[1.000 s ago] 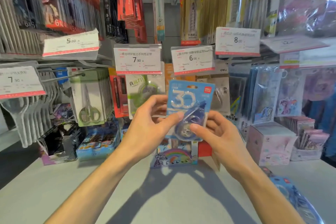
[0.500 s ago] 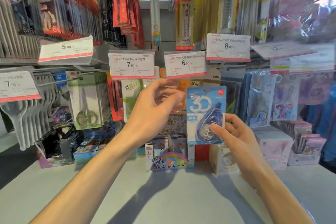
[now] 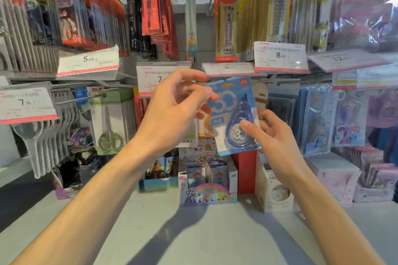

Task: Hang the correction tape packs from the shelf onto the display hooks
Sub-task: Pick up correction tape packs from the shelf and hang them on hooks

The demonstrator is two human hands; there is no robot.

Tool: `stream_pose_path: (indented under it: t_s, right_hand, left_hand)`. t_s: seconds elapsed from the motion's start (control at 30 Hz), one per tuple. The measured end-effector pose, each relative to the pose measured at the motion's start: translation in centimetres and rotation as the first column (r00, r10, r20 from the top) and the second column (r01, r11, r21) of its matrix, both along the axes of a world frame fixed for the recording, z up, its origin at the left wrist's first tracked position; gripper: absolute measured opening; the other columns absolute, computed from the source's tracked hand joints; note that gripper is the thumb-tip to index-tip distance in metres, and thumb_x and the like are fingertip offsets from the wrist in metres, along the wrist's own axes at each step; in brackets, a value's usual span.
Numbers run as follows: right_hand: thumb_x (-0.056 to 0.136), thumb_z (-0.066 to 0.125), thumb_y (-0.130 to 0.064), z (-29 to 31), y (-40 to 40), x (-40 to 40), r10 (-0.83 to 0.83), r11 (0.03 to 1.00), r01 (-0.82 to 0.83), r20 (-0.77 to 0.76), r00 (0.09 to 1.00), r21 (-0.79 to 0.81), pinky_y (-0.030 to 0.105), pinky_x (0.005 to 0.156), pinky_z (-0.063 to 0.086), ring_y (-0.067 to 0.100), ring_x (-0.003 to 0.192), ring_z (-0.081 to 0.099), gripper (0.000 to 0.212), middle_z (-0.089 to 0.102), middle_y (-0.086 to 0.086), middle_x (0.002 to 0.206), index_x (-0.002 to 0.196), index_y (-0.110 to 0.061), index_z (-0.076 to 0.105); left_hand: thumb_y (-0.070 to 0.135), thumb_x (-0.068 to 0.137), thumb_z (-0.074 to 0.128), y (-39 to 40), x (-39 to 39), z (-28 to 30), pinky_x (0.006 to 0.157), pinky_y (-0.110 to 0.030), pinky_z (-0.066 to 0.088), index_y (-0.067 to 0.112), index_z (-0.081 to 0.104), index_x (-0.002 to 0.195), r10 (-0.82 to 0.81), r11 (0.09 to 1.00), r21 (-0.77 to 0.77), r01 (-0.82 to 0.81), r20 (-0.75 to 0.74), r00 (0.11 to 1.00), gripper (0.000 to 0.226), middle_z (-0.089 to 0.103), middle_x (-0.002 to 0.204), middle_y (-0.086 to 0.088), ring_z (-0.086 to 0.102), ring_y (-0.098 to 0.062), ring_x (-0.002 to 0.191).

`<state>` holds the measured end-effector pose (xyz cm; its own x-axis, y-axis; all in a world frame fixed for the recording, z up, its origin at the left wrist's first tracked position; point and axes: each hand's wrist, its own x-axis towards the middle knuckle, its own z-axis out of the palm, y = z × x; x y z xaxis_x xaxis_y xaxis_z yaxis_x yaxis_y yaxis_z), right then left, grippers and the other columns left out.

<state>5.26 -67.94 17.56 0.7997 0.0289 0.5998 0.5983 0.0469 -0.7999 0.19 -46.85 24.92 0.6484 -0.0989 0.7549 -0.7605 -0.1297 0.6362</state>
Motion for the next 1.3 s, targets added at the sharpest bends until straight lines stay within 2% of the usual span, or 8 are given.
stream_pose_path:
  t_s: [0.13, 0.37, 0.53, 0.67, 0.87, 1.07, 1.23, 1.3]
  right_hand:
    - [0.094, 0.074, -0.03, 0.1, 0.6, 1.0, -0.015, 1.0, 0.015, 0.005, 1.0, -0.018, 0.036, 0.092, 0.06, 0.012, 0.103, 0.076, 0.027, 0.08, -0.008, 0.11, 0.12, -0.026, 0.066]
    - [0.073, 0.076, -0.056, 0.1, 1.2, 2.7, -0.046, 0.999, 0.046, -0.009, 0.999, -0.024, 0.036, 0.095, 0.054, 0.005, 0.106, 0.074, 0.063, 0.078, -0.015, 0.113, 0.129, -0.029, 0.063]
    - [0.091, 0.074, -0.036, -0.8, 1.6, 4.3, -0.091, 0.994, 0.09, -0.015, 0.996, -0.064, 0.015, 0.079, 0.053, -0.005, 0.097, 0.072, 0.02, 0.077, -0.028, 0.101, 0.108, -0.04, 0.064]
    - [0.092, 0.074, -0.04, -1.7, 2.5, 4.9, -0.152, 0.987, 0.152, 0.0, 0.988, -0.06, 0.017, 0.085, 0.052, -0.003, 0.104, 0.07, 0.025, 0.076, -0.02, 0.108, 0.114, -0.039, 0.062]
    - [0.094, 0.072, -0.041, -1.9, 4.1, 5.9, -0.229, 0.972, 0.229, 0.005, 0.973, -0.051, 0.002, 0.064, 0.045, -0.014, 0.081, 0.067, 0.017, 0.071, -0.037, 0.081, 0.106, -0.033, 0.064]
    - [0.092, 0.074, -0.043, -2.0, 4.2, 7.7, -0.253, 0.967, 0.252, -0.068, 0.965, -0.028, 0.017, 0.072, 0.046, 0.0, 0.085, 0.071, 0.02, 0.077, -0.009, 0.096, 0.1, -0.027, 0.067]
    - [0.092, 0.069, -0.054, -1.6, 5.3, 8.8, -0.277, 0.96, 0.267, -0.143, 0.95, -0.085, 0.006, 0.055, 0.043, -0.006, 0.081, 0.063, 0.021, 0.068, 0.001, 0.097, 0.091, -0.039, 0.055]
    - [0.094, 0.069, -0.053, -1.7, 5.6, 9.1, -0.271, 0.961, 0.261, -0.13, 0.954, -0.09, 0.017, 0.073, 0.056, 0.004, 0.092, 0.063, 0.021, 0.07, 0.01, 0.106, 0.092, -0.035, 0.058]
  left_hand:
    - [0.021, 0.089, 0.064, 0.0, 0.0, 0.1, 0.065, -0.026, 0.056, 0.022, 0.063, 0.107, 0.002, 1.0, 0.003, -0.002, -0.009, 1.0, 0.017, 0.08, 0.084, 0.001, 0.072, -0.015, 0.068]
    - [0.022, 0.089, 0.065, 0.4, 0.5, -0.3, 0.066, -0.024, 0.054, 0.022, 0.064, 0.11, 0.0, 1.0, 0.029, 0.0, -0.023, 1.0, 0.021, 0.08, 0.088, -0.002, 0.073, -0.019, 0.072]
    - [0.028, 0.089, 0.067, 1.5, 1.2, -2.1, 0.067, -0.026, 0.054, 0.026, 0.065, 0.108, 0.077, 0.993, 0.087, -0.074, -0.022, 0.997, 0.02, 0.078, 0.09, -0.003, 0.074, -0.019, 0.075]
    - [0.048, 0.081, 0.072, 4.4, 2.4, -4.7, 0.075, -0.036, 0.059, 0.035, 0.07, 0.094, 0.299, 0.951, 0.096, -0.292, -0.069, 0.952, 0.018, 0.076, 0.093, 0.006, 0.072, -0.016, 0.084]
    - [0.046, 0.083, 0.081, 7.8, 6.1, -6.8, 0.069, -0.006, 0.045, 0.029, 0.055, 0.12, 0.55, 0.833, 0.02, -0.552, -0.129, 0.825, 0.048, 0.066, 0.107, 0.01, 0.062, 0.009, 0.087]
    - [0.051, 0.083, 0.079, 7.1, 7.8, -7.4, 0.062, 0.0, 0.043, 0.052, 0.047, 0.107, 0.454, 0.887, 0.006, -0.462, -0.193, 0.87, 0.04, 0.068, 0.108, 0.019, 0.06, 0.019, 0.088]
    - [0.049, 0.084, 0.079, 7.0, 7.9, -7.4, 0.057, -0.012, 0.044, 0.044, 0.05, 0.115, 0.428, 0.895, -0.034, -0.445, -0.216, 0.878, 0.043, 0.068, 0.096, 0.015, 0.061, 0.001, 0.068]
    - [0.049, 0.084, 0.079, 6.9, 7.8, -7.3, 0.058, -0.008, 0.043, 0.039, 0.05, 0.121, 0.453, 0.884, -0.02, -0.467, -0.208, 0.867, 0.048, 0.068, 0.099, 0.015, 0.062, 0.004, 0.072]
